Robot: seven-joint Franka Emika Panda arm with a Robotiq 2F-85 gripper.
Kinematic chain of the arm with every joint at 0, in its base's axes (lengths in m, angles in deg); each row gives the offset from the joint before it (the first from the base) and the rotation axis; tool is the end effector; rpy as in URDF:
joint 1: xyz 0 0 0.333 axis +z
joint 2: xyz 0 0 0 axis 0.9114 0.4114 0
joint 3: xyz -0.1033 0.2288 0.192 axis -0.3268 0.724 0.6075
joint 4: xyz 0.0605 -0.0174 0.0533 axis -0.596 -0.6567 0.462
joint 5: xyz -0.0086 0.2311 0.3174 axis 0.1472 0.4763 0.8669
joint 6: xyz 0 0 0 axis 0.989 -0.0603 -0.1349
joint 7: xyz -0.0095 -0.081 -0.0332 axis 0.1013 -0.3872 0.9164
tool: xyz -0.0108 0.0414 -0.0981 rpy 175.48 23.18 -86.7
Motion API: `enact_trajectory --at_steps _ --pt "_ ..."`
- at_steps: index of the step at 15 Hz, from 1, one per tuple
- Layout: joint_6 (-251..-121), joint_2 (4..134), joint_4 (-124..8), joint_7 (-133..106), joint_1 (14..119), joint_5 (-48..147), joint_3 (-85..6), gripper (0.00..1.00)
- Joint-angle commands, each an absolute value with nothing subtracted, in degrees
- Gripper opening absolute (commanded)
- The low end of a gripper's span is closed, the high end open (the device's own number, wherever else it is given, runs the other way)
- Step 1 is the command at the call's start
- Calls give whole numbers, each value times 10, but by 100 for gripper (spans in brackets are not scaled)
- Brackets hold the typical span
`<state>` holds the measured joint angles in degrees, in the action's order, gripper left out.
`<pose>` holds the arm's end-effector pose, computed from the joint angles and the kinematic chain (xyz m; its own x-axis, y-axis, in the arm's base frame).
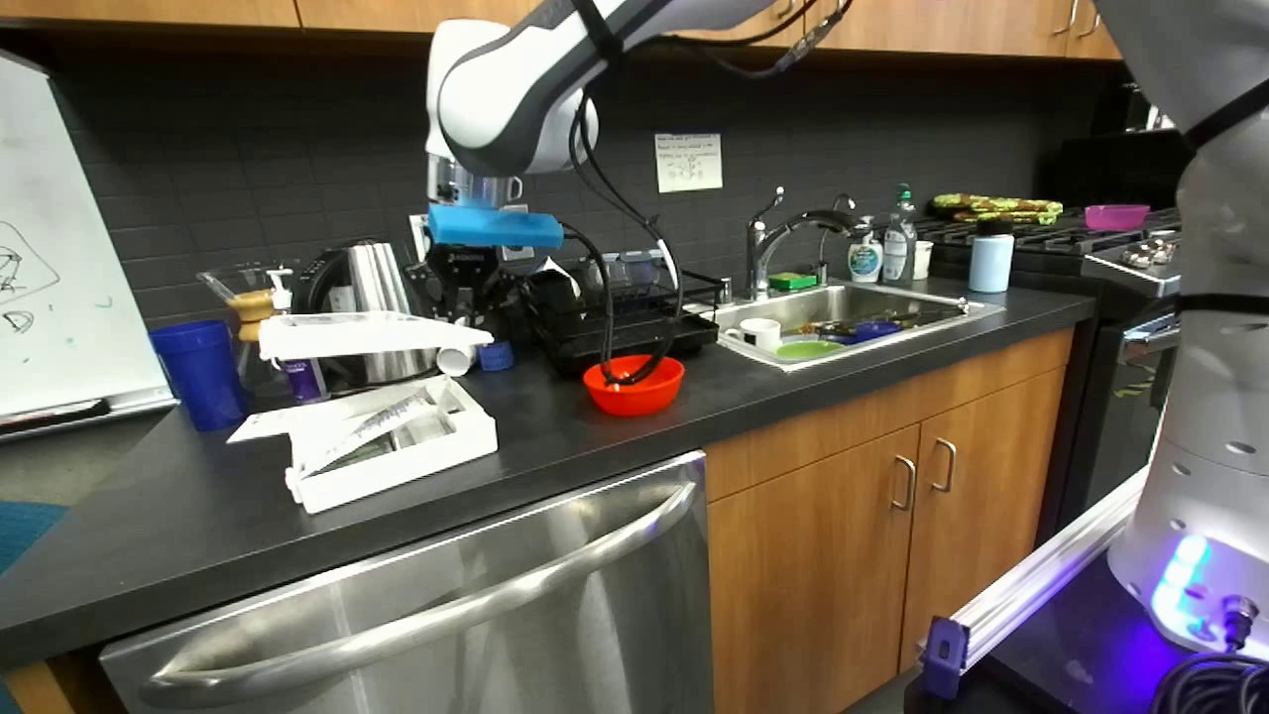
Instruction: Pick up the white object then place it on the orange bowl
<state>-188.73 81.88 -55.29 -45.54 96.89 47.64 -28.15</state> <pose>0.5715 0.4364 0.3817 0.9648 0.0376 0.2602 0.0873 -0.9794 -0.1822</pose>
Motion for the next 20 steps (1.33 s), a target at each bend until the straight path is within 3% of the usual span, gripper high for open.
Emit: enact_trajectory --at_steps 1,9,20 --pt "-1897 738 -632 -398 915 498 -272 5" --pt "-1912 619 -782 -303 828 519 -272 5" --pt "-1977 531 -908 -281 796 494 -276 5"
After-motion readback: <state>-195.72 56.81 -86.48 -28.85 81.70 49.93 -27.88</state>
